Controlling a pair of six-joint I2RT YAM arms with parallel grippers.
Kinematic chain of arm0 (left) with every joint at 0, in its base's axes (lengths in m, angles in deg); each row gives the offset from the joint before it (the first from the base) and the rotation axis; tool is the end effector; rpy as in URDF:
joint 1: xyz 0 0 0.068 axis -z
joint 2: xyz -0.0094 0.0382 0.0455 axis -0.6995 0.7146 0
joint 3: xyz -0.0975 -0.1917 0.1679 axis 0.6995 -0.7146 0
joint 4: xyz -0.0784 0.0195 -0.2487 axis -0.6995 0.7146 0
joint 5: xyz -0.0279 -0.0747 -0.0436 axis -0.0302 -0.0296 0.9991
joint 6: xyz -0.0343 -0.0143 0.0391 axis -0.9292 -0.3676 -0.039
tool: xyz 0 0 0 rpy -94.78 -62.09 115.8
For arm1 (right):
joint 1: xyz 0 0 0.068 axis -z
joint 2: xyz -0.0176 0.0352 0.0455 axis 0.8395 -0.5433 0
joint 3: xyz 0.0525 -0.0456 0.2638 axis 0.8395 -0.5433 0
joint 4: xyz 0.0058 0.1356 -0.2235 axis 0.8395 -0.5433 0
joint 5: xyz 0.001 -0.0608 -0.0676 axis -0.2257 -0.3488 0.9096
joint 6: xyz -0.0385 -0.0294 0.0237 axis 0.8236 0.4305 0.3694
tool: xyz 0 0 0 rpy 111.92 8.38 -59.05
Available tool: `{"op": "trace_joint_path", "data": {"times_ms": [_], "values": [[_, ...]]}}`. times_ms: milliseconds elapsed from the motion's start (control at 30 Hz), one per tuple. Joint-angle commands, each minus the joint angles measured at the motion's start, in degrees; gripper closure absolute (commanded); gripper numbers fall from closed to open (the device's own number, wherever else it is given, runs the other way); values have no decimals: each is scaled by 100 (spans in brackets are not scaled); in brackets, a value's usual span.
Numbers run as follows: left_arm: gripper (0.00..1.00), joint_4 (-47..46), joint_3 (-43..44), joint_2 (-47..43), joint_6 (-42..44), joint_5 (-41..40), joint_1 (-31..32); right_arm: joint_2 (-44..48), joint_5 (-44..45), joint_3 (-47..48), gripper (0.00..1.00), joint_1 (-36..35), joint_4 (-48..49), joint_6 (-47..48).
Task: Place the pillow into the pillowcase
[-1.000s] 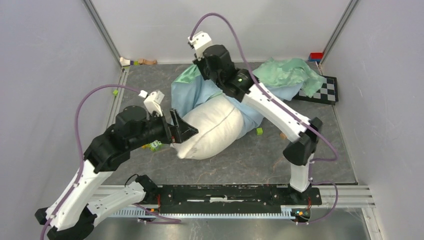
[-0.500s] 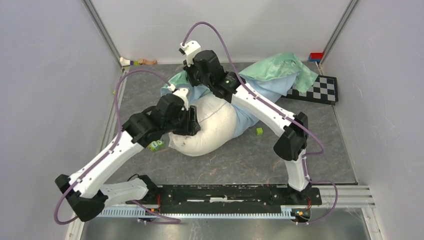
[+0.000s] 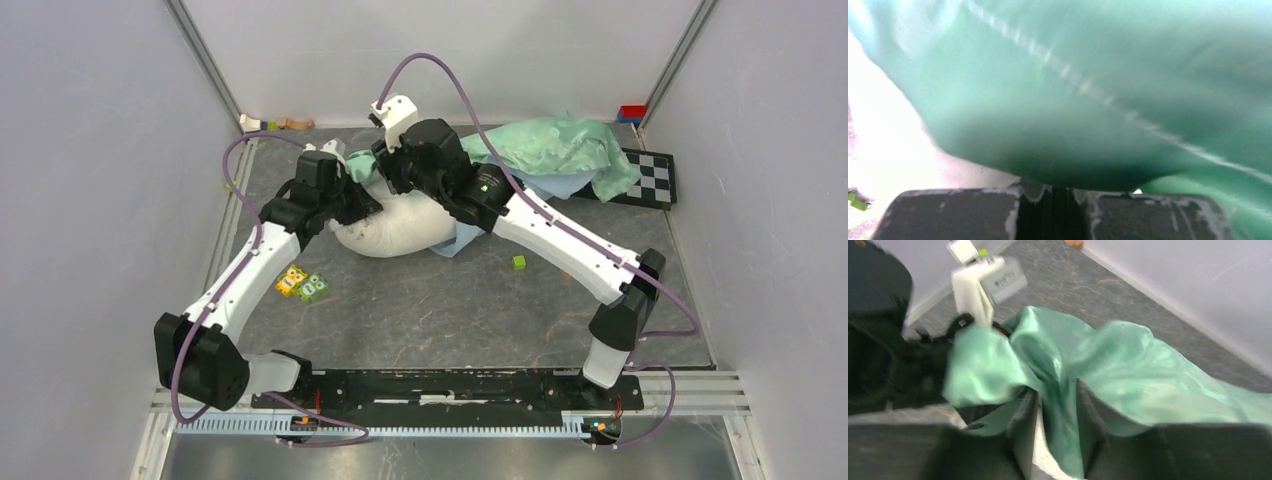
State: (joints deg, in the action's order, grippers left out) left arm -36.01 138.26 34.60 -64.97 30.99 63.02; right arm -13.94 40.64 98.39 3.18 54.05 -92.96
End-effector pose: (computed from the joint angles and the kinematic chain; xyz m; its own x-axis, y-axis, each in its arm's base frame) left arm 0.2689 -0.0960 0.3179 -0.7196 -0.3743 -0.5849 -0.0027 0.8438 -0.5367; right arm 0.2492 0.3279 0.4350 -0.2364 -0.1592 -0.9585 -0.6349 0.7721 0.0284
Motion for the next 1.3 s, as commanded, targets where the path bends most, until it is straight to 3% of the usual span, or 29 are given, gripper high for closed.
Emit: {"op": "trace_joint_path", "data": {"times_ms": [0,133,267,433,633,1000,1100,1200,1233,1267], "values": [[98,87,-79,265,-263,-103,-94,739,601,-443,45,-15,151,173],[98,78,-8,461,-420,88,-123,1830,1027,-1742,29,-27,497,87],[98,46,80,586,-498,219,-123,3044,1477,-3481,27,-27,934,-204],[98,25,174,656,-562,310,-124,3471,1750,-4972,28,31,1580,-560],[98,97,316,753,-559,342,-123,2629,1476,-4975,40,208,2002,-954],[98,181,441,747,-467,271,-123,1772,1404,-4868,43,802,2328,-1259],[98,208,497,743,-455,260,-123,1469,1505,-4589,54,816,2266,-1110],[98,306,609,738,-332,235,-123,1378,1920,-4033,90,805,1593,-1044],[98,359,667,731,-278,210,-123,1457,2155,-3846,99,780,1241,-1036],[98,412,715,723,-222,171,-125,1619,2385,-3621,100,732,1029,-966]]}}
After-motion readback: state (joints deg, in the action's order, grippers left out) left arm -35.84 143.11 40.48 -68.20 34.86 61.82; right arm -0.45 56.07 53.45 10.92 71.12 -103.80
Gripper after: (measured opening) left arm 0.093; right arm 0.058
